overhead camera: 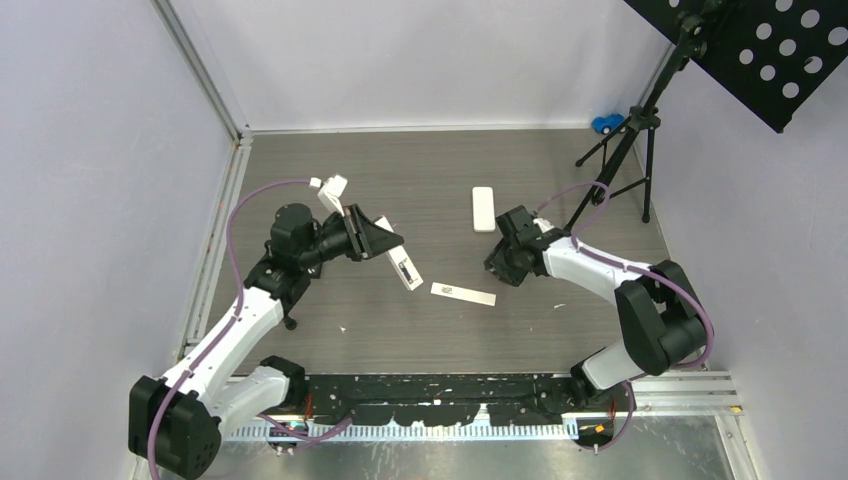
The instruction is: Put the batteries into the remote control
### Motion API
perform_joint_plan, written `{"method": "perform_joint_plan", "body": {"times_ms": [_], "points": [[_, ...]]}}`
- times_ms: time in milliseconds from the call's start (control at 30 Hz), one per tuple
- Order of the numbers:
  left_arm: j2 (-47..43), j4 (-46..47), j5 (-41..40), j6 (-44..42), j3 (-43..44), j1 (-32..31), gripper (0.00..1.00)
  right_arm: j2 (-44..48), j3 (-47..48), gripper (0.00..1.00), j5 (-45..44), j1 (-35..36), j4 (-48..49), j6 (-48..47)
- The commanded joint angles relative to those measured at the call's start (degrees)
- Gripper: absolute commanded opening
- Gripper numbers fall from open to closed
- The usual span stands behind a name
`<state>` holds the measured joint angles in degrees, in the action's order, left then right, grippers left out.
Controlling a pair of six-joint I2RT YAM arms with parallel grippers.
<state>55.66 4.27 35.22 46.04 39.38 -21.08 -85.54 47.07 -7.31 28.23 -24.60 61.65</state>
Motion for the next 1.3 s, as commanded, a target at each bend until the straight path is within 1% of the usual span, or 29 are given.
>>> {"method": "perform_joint_plan", "body": {"times_ms": [0, 500, 833, 967, 1100, 1267], "points": [[-0.2, 2.9, 1.7, -0.6, 0.6, 0.3, 0.00, -0.8, -0.4, 0.49, -2.4, -1.8, 1.2, 0.1], [-0.6, 1.6, 1.3, -1.2, 0.5, 0.3, 0.00, -5.1, 1.1, 0.52, -1.9, -3.8, 2.3, -1.8], [-0.6, 1.2, 1.0, -1.5, 0.6, 0.3, 0.00, -2.4, 3.6, 0.52, -5.4, -3.8, -0.2, -7.7], [-0.4, 1.2, 0.9, -1.5, 0.7, 0.3, 0.00, -2.8, 5.8, 0.53, -5.6, -3.8, -1.4, -11.9], [-0.6, 0.9, 1.1, -1.6, 0.6, 0.3, 0.00, -4.8, 8.4, 0.54, -4.5, -3.8, -3.0, -19.1], [-0.8, 0.4, 0.9, -2.0, 0.6, 0.3, 0.00, -6.1, 10.3, 0.56, -1.2, -3.7, -4.1, -28.3]]}}
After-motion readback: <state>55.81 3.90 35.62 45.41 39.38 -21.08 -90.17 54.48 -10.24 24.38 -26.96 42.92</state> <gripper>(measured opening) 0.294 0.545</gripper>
